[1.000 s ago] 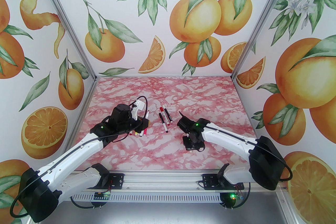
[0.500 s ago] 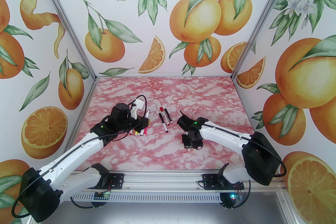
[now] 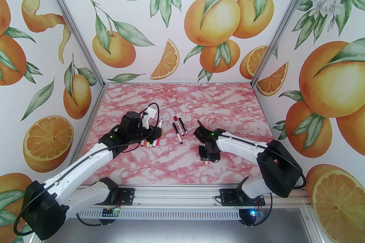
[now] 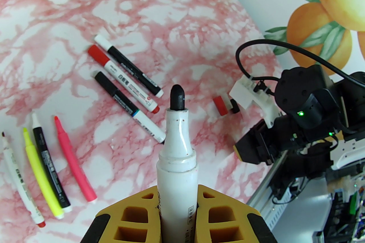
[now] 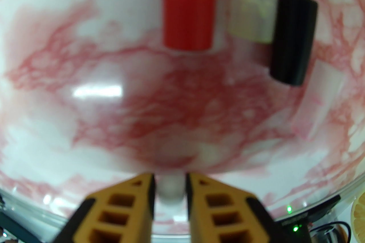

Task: Open the pen caps

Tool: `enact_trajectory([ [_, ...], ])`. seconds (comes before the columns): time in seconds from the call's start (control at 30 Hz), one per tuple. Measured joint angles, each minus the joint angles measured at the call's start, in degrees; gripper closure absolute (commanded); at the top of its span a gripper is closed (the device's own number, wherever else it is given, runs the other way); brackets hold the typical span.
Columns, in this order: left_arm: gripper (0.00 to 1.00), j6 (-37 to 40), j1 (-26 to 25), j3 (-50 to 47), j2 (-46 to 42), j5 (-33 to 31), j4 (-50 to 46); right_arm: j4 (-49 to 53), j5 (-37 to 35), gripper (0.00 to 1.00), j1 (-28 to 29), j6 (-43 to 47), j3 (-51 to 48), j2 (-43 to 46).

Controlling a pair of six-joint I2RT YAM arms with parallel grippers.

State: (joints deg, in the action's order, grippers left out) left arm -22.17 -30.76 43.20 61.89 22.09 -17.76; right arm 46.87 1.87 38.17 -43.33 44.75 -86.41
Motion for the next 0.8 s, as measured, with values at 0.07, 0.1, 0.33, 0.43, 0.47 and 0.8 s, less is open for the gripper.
enact_trajectory([
  [0.07,0.96,-0.02,0.00,-0.04,0.20,-0.02,-0.02,-0.39,-0.35,0.69,-0.02,-0.31,-0.09,0.07],
  [0.1,0.96,-0.02,0.02,-0.09,0.26,-0.04,-0.02,-0.66,-0.42,0.68,-0.02,-0.39,-0.09,0.24],
  [0.33,0.95,-0.39,0.02,-2.34,0.31,-1.38,0.50,-2.99,-1.90,0.58,0.00,-0.74,-1.99,7.06],
  [0.43,0.94,-0.46,0.00,-2.82,0.31,-3.34,0.52,-3.87,-4.22,0.48,0.72,-0.55,-3.43,13.31],
  [0.47,0.94,-0.48,0.02,-2.91,0.31,-3.98,0.66,-4.42,-5.01,0.46,1.14,-0.39,-3.91,15.34],
  [0.8,0.92,-4.04,-1.31,-2.86,9.57,-10.93,1.77,-13.29,-7.37,0.15,3.17,4.59,-11.30,34.71],
])
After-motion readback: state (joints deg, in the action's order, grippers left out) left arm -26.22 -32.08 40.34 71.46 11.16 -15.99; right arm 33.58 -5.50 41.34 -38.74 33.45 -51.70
